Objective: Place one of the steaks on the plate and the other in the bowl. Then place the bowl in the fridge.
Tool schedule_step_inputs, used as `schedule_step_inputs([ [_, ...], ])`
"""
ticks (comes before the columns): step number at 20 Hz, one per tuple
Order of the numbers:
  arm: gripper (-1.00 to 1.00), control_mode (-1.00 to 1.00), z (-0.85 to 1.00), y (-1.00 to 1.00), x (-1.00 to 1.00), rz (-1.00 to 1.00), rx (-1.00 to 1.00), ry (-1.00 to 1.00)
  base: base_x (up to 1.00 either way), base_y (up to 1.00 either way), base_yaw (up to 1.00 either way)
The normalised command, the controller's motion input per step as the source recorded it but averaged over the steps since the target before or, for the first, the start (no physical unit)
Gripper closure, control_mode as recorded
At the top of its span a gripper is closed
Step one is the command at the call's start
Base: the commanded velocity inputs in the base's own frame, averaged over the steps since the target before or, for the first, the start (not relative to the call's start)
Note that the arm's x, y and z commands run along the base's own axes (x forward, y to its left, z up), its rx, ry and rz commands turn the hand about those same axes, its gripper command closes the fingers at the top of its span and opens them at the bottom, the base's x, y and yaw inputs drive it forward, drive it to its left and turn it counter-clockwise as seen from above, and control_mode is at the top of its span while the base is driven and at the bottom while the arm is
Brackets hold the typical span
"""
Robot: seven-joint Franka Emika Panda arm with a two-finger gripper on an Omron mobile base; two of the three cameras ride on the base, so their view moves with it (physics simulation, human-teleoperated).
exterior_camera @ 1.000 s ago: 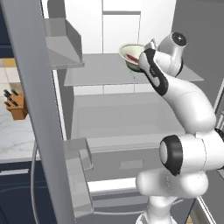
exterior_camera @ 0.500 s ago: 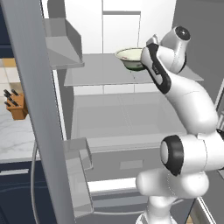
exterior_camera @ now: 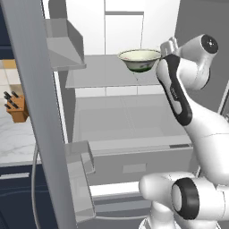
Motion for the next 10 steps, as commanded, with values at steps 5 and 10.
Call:
schedule_step_inputs([
  [5,-1.0,-1.0,0.08,0.27,-1.0,0.1,-0.16,0.01,0.0,0.0,0.0],
  [10,-1.0,-1.0,0.22,0.0,-1.0,0.05,-0.07,0.2,0.0,0.0,0.0],
])
